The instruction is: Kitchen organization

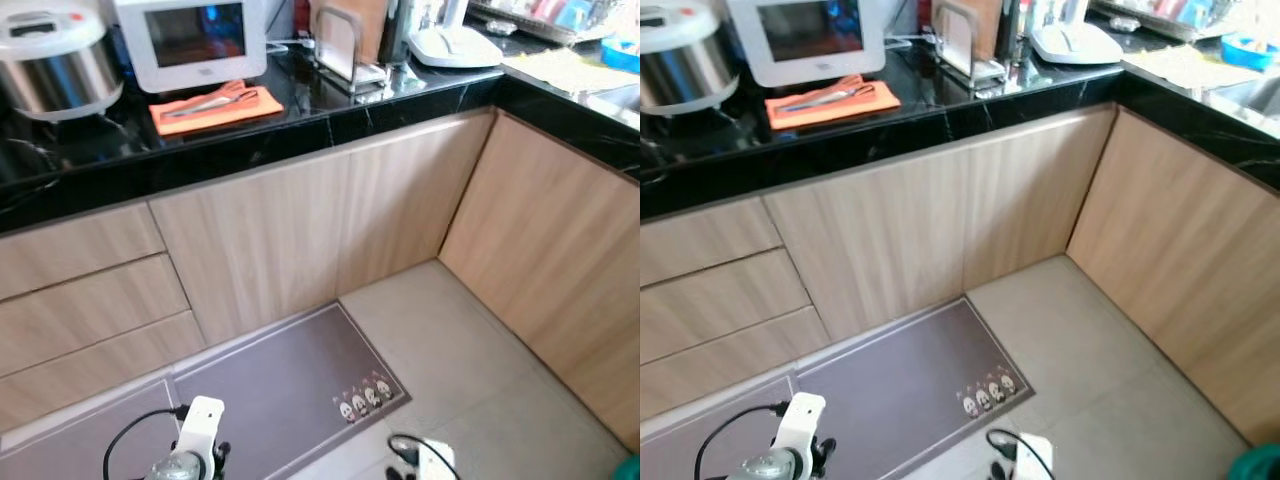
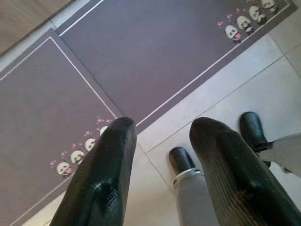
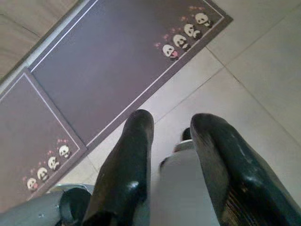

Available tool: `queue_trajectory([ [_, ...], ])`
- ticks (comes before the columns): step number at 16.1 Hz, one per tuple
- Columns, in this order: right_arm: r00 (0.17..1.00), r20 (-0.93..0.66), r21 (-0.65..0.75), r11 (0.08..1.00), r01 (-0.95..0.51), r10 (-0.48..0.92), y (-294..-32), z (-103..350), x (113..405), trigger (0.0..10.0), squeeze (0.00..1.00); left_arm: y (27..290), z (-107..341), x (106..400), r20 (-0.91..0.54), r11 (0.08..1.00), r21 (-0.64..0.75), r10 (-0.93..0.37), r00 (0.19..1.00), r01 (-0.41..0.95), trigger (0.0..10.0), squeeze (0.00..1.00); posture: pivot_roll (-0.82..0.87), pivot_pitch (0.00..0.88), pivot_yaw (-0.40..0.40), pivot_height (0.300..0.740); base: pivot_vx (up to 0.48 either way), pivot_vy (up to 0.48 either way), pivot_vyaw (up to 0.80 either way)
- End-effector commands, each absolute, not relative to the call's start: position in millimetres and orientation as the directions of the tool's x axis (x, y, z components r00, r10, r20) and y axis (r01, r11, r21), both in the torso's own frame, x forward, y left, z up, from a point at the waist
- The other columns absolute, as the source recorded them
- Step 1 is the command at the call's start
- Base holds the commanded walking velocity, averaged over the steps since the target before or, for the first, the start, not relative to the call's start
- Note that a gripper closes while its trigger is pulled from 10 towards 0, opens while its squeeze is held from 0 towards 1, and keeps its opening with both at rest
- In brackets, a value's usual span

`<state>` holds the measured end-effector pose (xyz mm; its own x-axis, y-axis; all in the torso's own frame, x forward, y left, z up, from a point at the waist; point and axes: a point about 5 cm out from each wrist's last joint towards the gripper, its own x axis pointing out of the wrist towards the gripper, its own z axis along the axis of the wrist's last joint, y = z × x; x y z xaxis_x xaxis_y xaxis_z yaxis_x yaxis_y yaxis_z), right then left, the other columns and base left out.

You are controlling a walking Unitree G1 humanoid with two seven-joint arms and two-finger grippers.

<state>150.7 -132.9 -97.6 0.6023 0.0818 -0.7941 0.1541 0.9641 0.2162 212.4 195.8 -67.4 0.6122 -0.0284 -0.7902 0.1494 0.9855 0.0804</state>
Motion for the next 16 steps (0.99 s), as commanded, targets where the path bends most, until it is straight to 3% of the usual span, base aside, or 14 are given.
queue_trajectory([
  [1, 0.587, -0.807, 0.193, 0.968, 0.162, 0.063, -135, -99, 147, 10.0, 0.0, 195, -69, 211, -0.796, 0.987, 0.073, -0.028, 0.605, 0.142, 10.0, 0.0, -0.08, 0.0, 0.006, 0.74, 0.0, 0.0, -0.67],
  [2, 0.588, -0.807, 0.188, 0.968, 0.166, 0.056, -140, -101, 142, 10.0, 0.0, 195, -68, 211, -0.795, 0.987, 0.074, -0.03, 0.606, 0.145, 10.0, 0.0, -0.08, 0.0, 0.006, 0.74, 0.0, 0.0, -0.67],
  [4, 0.595, -0.804, 0.154, 0.969, 0.191, 0.011, -185, -102, 126, 10.0, 0.0, 195, -69, 211, -0.795, 0.99, 0.058, -0.033, 0.605, 0.129, 10.0, 0.0, -0.08, 0.0, 0.004, 0.74, 0.0, 0.0, -0.67],
  [6, 0.606, -0.795, 0.14, 0.97, 0.199, -0.009, -211, -97, 130, 10.0, 0.0, 195, -68, 211, -0.793, 0.991, 0.053, -0.033, 0.608, 0.123, 10.0, 0.0, -0.08, 0.0, 0.004, 0.74, 0.0, 0.0, -0.67],
  [7, 0.62, -0.784, 0.123, 0.969, 0.215, -0.038, -227, -89, 145, 10.0, 0.0, 195, -68, 212, -0.793, 0.991, 0.052, -0.034, 0.608, 0.123, 10.0, 0.0, -0.09, 0.0, 0.0, 0.74, 0.0, 0.0, -0.67],
  [8, 0.626, -0.778, 0.117, 0.969, 0.219, -0.048, -230, -86, 153, 10.0, 0.0, 194, -68, 212, -0.793, 0.991, 0.052, -0.034, 0.608, 0.123, 10.0, 0.0, -0.09, 0.0, 0.0, 0.74, 0.0, 0.0, -0.67],
  [9, 0.651, -0.757, 0.114, 0.971, 0.209, -0.051, -227, -75, 182, 10.0, 0.0, 193, -68, 212, -0.793, 0.991, 0.048, -0.037, 0.609, 0.123, 10.0, 0.0, -0.09, 0.0, -0.001, 0.74, 0.0, 0.0, -0.67],
  [16, 0.653, -0.757, 0.143, 0.972, 0.187, -0.014, -206, -78, 186, 10.0, 0.0, 196, -70, 208, -0.8, 0.991, 0.05, -0.033, 0.6, 0.12, 10.0, 0.0, -0.08, 0.0, -0.002, 0.74, 0.0, 0.0, -0.67],
])
